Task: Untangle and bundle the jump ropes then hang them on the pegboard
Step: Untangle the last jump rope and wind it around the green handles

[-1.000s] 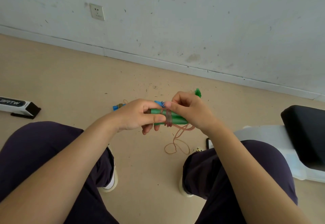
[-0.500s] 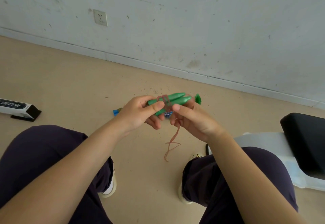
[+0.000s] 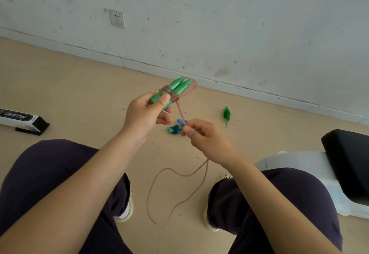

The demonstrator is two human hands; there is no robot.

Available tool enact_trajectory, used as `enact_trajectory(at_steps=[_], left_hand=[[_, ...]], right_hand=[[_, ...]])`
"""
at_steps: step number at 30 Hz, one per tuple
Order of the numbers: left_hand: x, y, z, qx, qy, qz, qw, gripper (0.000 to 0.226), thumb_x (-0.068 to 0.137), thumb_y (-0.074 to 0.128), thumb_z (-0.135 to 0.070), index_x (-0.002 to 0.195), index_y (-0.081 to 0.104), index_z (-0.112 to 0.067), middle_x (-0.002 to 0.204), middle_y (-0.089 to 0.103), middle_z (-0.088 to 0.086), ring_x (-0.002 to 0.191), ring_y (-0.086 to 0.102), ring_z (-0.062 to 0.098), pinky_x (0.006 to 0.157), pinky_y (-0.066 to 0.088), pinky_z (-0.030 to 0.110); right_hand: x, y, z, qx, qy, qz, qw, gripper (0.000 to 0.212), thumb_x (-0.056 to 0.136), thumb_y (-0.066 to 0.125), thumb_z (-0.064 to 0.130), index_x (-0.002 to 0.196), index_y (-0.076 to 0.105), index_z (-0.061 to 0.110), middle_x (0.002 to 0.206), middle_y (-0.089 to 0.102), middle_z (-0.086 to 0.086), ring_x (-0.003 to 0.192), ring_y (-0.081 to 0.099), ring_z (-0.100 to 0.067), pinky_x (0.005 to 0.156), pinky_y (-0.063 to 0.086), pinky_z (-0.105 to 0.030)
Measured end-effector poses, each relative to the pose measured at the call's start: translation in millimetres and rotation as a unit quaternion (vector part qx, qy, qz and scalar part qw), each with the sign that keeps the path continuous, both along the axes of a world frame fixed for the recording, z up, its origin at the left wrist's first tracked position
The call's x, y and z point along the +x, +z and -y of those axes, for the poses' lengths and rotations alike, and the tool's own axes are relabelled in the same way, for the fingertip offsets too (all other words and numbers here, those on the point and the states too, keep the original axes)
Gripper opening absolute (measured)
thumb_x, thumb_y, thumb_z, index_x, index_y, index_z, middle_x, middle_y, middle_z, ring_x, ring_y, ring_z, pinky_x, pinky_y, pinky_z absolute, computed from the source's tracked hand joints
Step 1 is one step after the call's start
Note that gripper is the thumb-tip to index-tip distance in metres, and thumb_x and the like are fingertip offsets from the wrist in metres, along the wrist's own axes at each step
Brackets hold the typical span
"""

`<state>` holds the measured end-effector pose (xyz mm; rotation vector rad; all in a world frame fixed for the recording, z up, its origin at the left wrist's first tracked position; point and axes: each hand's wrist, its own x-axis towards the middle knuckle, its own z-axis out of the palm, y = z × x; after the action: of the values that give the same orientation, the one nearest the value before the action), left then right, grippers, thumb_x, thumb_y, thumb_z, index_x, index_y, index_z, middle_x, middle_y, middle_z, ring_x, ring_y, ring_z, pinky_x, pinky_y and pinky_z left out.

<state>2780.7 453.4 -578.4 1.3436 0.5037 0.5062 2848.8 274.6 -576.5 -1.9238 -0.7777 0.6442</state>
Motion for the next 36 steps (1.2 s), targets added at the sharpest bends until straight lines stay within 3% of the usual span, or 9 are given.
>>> enact_trajectory(at_steps=[5, 9, 15, 18, 21, 25, 30, 33, 36], left_hand=[[0.7, -4.2, 3.6, 0.021, 0.002, -0.009, 1.000, 0.015, 0.096, 0.066, -0.023, 0.092, 0.069, -0.009, 0.067, 0.070, 0.000, 0.049, 0.064, 0.019, 0.051, 0.055, 0.029], [0.1, -2.2, 1.7, -0.013, 0.013, -0.018, 1.000, 0.019, 0.096, 0.067, -0.026, 0.098, 0.069, -0.008, 0.069, 0.071, 0.003, 0.051, 0.064, 0.019, 0.054, 0.057, 0.030], [2.1, -3.6, 6.0, -0.002, 0.007, -0.020, 1.000, 0.014, 0.096, 0.066, -0.022, 0.096, 0.069, -0.008, 0.065, 0.071, 0.000, 0.050, 0.064, 0.017, 0.053, 0.058, 0.029], [3.6, -10.0, 5.6, 0.022, 0.011, -0.032, 0.999, 0.011, 0.095, 0.067, -0.023, 0.092, 0.070, -0.013, 0.067, 0.072, 0.000, 0.052, 0.066, 0.018, 0.053, 0.056, 0.028], [6.7, -17.6, 4.8, 0.079, 0.004, -0.060, 0.995, 0.009, 0.094, 0.068, -0.023, 0.086, 0.070, -0.019, 0.065, 0.071, -0.001, 0.053, 0.068, 0.020, 0.059, 0.059, 0.037], [6.3, -21.8, 3.0, 0.240, -0.123, -0.165, 0.949, 0.013, 0.091, 0.071, -0.021, 0.079, 0.068, -0.020, 0.063, 0.071, -0.002, 0.055, 0.071, 0.021, 0.067, 0.062, 0.047], [-3.3, -10.6, 11.5, 0.178, -0.396, -0.157, 0.887, 0.007, 0.092, 0.072, -0.017, 0.087, 0.072, -0.012, 0.074, 0.073, 0.004, 0.062, 0.073, 0.025, 0.062, 0.059, 0.033], [-5.5, -3.8, 13.1, 0.148, -0.428, -0.133, 0.882, 0.011, 0.092, 0.071, -0.016, 0.086, 0.076, -0.024, 0.078, 0.073, 0.004, 0.066, 0.073, 0.023, 0.063, 0.057, 0.028], [-6.8, -3.1, 13.5, 0.147, -0.411, -0.111, 0.893, 0.022, 0.091, 0.071, -0.014, 0.086, 0.078, -0.034, 0.081, 0.074, 0.003, 0.068, 0.073, 0.022, 0.064, 0.057, 0.026]], right_hand=[[-8.2, 2.2, -3.7, -0.081, 0.052, 0.113, 0.989, 0.031, 0.101, 0.051, 0.035, 0.071, 0.055, 0.028, 0.052, 0.047, 0.023, 0.050, 0.040, -0.004, 0.054, 0.033, -0.018], [-2.8, 5.7, -3.2, -0.094, -0.001, 0.117, 0.989, 0.029, 0.102, 0.044, 0.042, 0.089, 0.063, 0.023, 0.056, 0.045, 0.012, 0.047, 0.044, 0.001, 0.048, 0.031, -0.014], [12.3, 8.9, 6.7, -0.056, -0.096, 0.143, 0.983, 0.022, 0.103, 0.045, 0.022, 0.086, 0.060, 0.024, 0.062, 0.050, 0.011, 0.047, 0.041, -0.003, 0.047, 0.033, -0.014], [7.1, 8.7, 4.7, -0.056, -0.068, 0.161, 0.983, 0.022, 0.100, 0.049, 0.015, 0.084, 0.065, 0.015, 0.062, 0.048, 0.010, 0.054, 0.044, -0.001, 0.052, 0.033, -0.014], [-1.9, 10.2, 1.2, -0.032, -0.028, 0.203, 0.978, 0.018, 0.097, 0.057, 0.014, 0.083, 0.067, 0.007, 0.057, 0.045, 0.011, 0.055, 0.043, -0.004, 0.054, 0.031, -0.016], [4.9, 22.4, 8.2, 0.013, -0.032, 0.232, 0.972, 0.020, 0.092, 0.068, 0.020, 0.076, 0.066, 0.007, 0.054, 0.041, 0.011, 0.052, 0.040, -0.007, 0.052, 0.029, -0.016], [15.8, 24.2, 13.3, 0.029, -0.051, 0.182, 0.982, 0.017, 0.089, 0.071, 0.024, 0.073, 0.069, 0.024, 0.052, 0.052, 0.019, 0.052, 0.045, -0.002, 0.053, 0.035, -0.012], [16.6, 16.9, 13.1, 0.022, -0.067, 0.133, 0.989, 0.020, 0.087, 0.073, 0.028, 0.069, 0.067, 0.031, 0.053, 0.050, 0.015, 0.051, 0.042, -0.002, 0.053, 0.035, -0.012], [16.3, 12.1, 10.4, 0.015, -0.082, 0.100, 0.991, 0.014, 0.085, 0.076, 0.030, 0.074, 0.068, 0.024, 0.049, 0.048, 0.016, 0.048, 0.041, -0.001, 0.051, 0.035, -0.014]])
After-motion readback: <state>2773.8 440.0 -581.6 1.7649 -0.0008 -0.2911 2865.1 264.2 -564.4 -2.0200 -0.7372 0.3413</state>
